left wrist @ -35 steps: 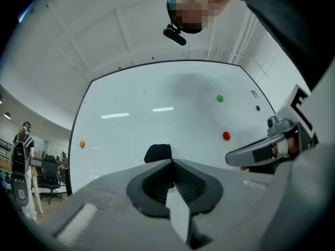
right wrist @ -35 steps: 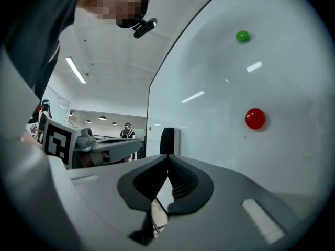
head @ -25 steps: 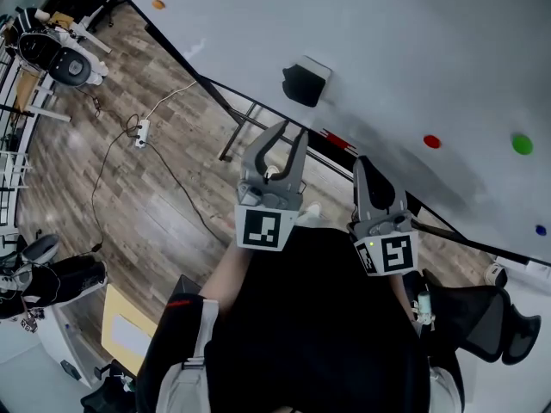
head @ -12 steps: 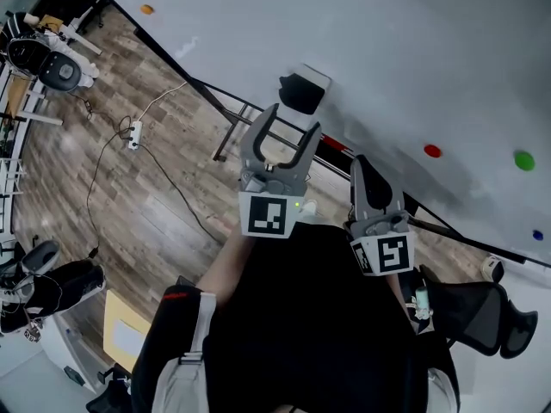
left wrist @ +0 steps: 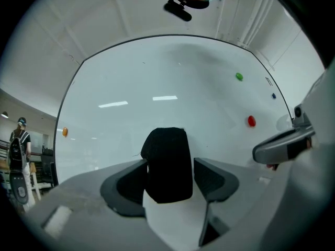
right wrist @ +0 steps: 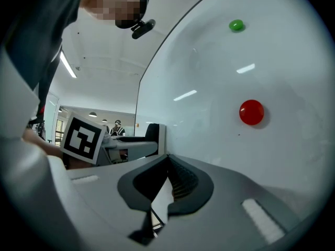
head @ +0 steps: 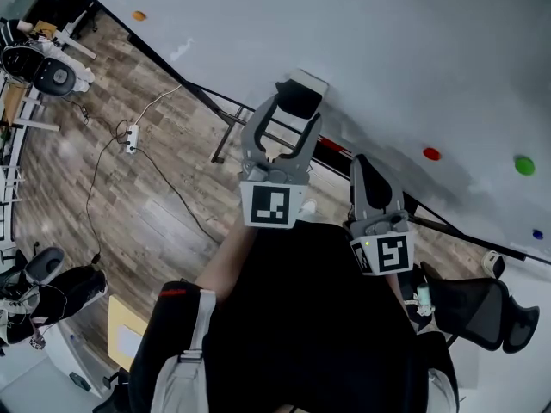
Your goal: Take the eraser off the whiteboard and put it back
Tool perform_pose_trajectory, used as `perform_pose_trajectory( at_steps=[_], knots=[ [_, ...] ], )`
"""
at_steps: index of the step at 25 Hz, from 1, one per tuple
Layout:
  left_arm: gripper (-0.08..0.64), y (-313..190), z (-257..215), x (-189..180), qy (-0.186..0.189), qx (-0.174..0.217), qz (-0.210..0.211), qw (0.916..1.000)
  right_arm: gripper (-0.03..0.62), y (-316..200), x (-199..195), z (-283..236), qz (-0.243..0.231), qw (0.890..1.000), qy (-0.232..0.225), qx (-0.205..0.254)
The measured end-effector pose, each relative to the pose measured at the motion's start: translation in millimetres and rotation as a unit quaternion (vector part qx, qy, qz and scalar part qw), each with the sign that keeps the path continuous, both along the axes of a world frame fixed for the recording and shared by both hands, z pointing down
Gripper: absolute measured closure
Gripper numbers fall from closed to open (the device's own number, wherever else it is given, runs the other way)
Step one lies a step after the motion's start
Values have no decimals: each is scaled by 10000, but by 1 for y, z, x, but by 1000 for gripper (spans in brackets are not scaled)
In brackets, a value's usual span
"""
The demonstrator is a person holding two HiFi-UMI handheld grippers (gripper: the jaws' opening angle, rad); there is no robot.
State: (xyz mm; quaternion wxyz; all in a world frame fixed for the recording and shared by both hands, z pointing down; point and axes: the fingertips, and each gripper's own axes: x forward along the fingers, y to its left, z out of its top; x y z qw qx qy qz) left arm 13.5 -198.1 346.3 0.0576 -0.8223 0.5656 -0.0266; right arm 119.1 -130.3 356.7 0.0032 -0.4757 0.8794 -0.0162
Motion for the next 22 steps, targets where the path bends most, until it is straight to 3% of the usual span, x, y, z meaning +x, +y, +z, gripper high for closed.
perform_pose_trajectory(
  at_steps=[22],
  knots=[
    [314, -17, 2, 4, 82, -97, 112, 9999, 591, -5, 7, 4, 249, 9997, 6, -11]
  ],
)
